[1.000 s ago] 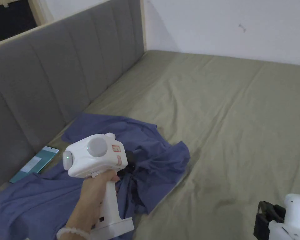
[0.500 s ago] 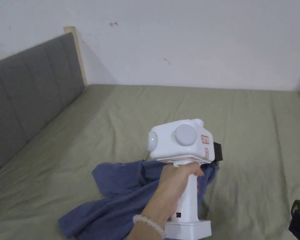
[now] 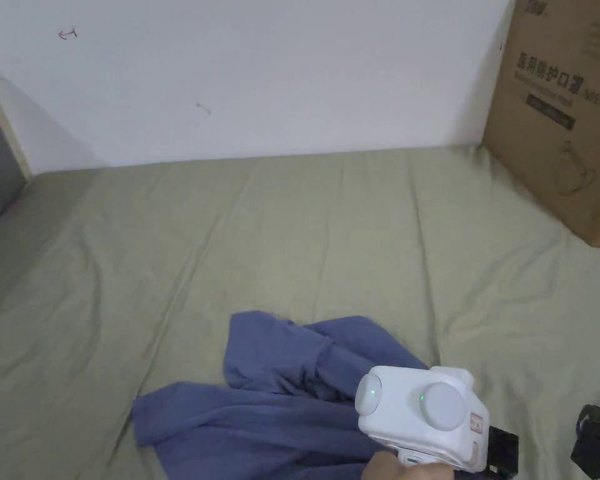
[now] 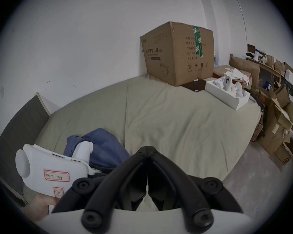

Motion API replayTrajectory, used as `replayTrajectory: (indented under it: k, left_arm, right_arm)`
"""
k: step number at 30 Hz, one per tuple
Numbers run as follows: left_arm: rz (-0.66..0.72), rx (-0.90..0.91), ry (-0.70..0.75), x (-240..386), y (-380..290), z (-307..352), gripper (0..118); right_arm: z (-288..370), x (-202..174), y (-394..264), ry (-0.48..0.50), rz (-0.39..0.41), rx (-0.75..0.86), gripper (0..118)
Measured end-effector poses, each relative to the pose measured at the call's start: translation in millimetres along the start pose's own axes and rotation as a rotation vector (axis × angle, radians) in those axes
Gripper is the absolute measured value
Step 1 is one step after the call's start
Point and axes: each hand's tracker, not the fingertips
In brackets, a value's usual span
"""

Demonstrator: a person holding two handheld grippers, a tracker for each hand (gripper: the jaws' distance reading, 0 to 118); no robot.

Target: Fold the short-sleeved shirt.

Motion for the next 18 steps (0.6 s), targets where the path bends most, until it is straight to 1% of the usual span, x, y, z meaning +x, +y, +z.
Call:
replayTrajectory:
  k: [2,3,5,6,7,8,9,10,11,12,13,14,15,17,18]
  left_arm:
    - [-0.004,0.043,-0.007,-3,0,11,111]
    - [-0.006,0.1,0.0,-5,3,22,111]
    - [-0.005,0.104,0.023,-15,10,38,109]
    - [-0.001,0.121,0.042,-20,6,56,109]
    - [0.004,0.166,0.047,-29,5,69,108]
    - [0.017,0.207,0.055,-40,3,82,104]
    - [0.052,0.225,0.082,-56,-1,96,90]
    - [0.082,0.232,0.112,-66,-6,110,59]
    - [0.126,0.235,0.155,-85,-13,121,32]
    - [0.162,0.237,0.196,-105,-24,129,13]
    - [0.186,0.255,0.244,-125,-36,136,6]
    - [0.231,0.25,0.291,-141,-47,143,2]
    - [0.27,0.22,0.345,-162,-60,148,0]
    - [0.38,0.209,0.369,-203,-84,160,0]
    - [0.408,0.207,0.368,-214,-89,163,0]
  right_arm:
    - [-5,-3,-2,0.005,0.004,-0.017,0]
    - [-7,-6,-3,0.011,0.009,-0.023,0]
    - [-8,-12,-2,0.03,0.021,-0.029,0]
    - [-8,-17,-1,0.041,0.029,-0.03,0]
    - [-8,-21,-1,0.051,0.038,-0.028,0]
    - [-8,-26,-1,0.06,0.046,-0.028,0]
    - [-8,-31,-1,0.071,0.055,-0.029,0]
    - [-8,-36,-2,0.081,0.063,-0.029,0]
    - [-8,-42,-4,0.092,0.072,-0.033,0]
    - [-9,-47,-6,0.106,0.081,-0.038,0]
    - [-10,-52,-8,0.117,0.088,-0.045,0]
    - [-11,-57,-12,0.128,0.098,-0.052,0]
    - [-12,-62,-16,0.137,0.108,-0.058,0]
    - [-16,-72,-23,0.149,0.132,-0.075,0]
    - [-18,-76,-25,0.153,0.141,-0.086,0]
